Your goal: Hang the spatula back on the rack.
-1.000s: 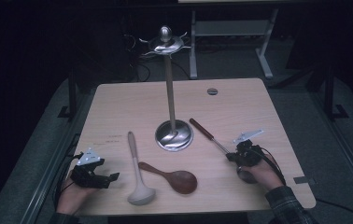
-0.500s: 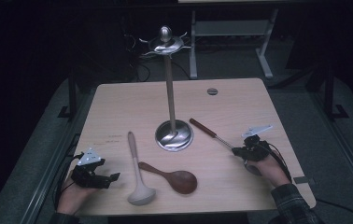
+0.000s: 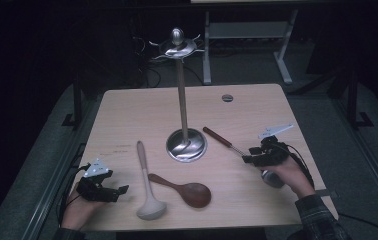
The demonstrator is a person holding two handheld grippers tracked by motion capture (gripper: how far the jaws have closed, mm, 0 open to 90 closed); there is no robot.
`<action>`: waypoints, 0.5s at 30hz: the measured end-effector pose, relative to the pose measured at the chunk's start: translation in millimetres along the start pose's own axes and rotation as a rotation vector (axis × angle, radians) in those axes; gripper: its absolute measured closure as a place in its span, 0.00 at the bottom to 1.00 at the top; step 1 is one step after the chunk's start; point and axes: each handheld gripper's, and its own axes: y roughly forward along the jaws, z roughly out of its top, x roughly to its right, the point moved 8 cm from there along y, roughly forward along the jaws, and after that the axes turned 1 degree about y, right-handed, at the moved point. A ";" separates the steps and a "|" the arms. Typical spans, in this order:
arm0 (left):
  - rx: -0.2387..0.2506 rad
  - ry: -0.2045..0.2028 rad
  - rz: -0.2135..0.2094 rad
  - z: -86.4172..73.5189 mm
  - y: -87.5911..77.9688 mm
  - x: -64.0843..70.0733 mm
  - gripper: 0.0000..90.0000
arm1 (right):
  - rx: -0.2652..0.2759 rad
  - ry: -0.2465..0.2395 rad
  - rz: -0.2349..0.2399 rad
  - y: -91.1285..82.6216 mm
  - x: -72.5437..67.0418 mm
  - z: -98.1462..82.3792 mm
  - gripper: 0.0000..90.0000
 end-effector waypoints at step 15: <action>-0.001 0.002 -0.006 -0.2 1.0 1.3 0.16 | -0.174 -0.060 -0.041 24.8 6.8 50.8 0.56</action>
